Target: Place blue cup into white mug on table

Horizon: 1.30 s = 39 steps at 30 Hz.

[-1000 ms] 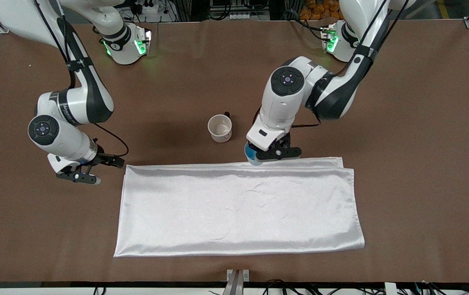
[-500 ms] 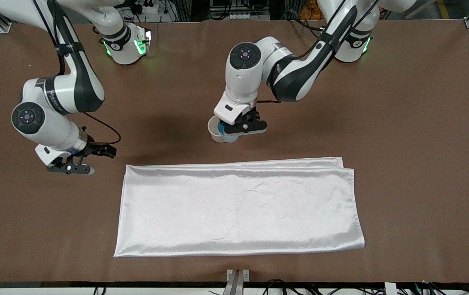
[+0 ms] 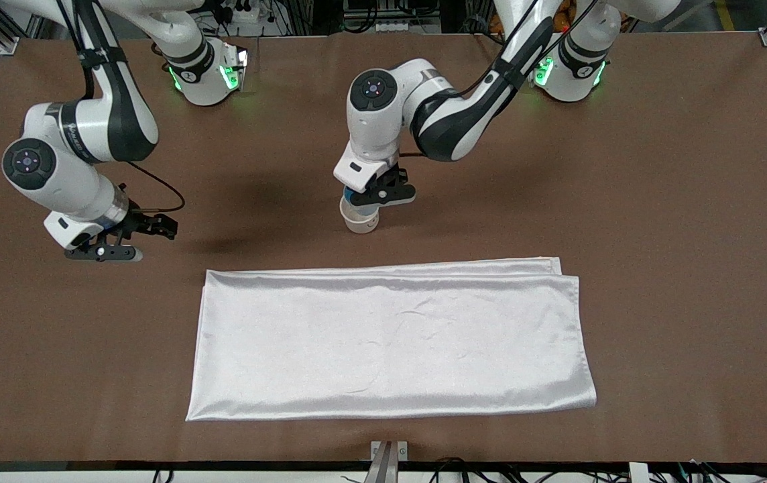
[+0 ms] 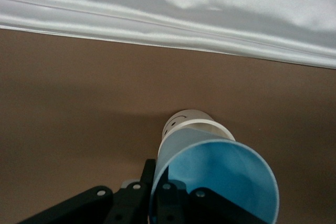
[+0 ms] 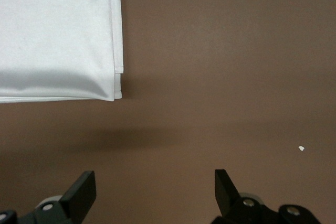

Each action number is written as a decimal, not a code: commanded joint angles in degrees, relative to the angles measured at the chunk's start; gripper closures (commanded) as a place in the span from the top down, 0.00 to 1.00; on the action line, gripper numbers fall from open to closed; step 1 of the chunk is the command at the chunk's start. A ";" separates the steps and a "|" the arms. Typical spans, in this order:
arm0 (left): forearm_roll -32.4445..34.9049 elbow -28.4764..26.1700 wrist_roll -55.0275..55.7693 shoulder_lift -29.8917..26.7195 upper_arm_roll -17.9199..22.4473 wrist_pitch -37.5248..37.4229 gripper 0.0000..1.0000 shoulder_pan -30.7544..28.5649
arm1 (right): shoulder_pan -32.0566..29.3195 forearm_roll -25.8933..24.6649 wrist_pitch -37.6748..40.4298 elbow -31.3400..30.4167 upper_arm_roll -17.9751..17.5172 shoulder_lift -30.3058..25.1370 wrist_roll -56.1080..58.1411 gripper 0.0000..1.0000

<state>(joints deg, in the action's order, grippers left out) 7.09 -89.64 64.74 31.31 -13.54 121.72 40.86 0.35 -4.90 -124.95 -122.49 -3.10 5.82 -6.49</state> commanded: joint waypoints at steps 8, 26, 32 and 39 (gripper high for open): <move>-1.11 0.08 1.71 2.96 -0.17 -0.44 0.00 1.24 | -0.87 -0.55 5.76 0.58 -0.68 -6.09 0.95 1.00; -1.03 2.97 1.09 5.95 -0.17 0.44 0.54 1.42 | -1.05 3.05 24.74 19.64 0.02 -6.53 2.79 1.00; -1.03 3.50 0.83 5.87 -0.08 0.44 1.00 1.50 | -1.05 3.49 33.10 25.80 0.11 -6.70 3.67 1.00; -1.03 4.21 0.92 3.41 0.27 -0.17 1.00 0.63 | -0.96 3.58 38.99 32.57 -0.06 -6.53 3.67 1.00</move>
<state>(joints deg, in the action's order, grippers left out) 7.02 -86.62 65.47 36.46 -13.73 122.44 41.90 0.17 -2.54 -89.63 -94.80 -2.65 -1.15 -3.92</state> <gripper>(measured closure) 0.383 0.000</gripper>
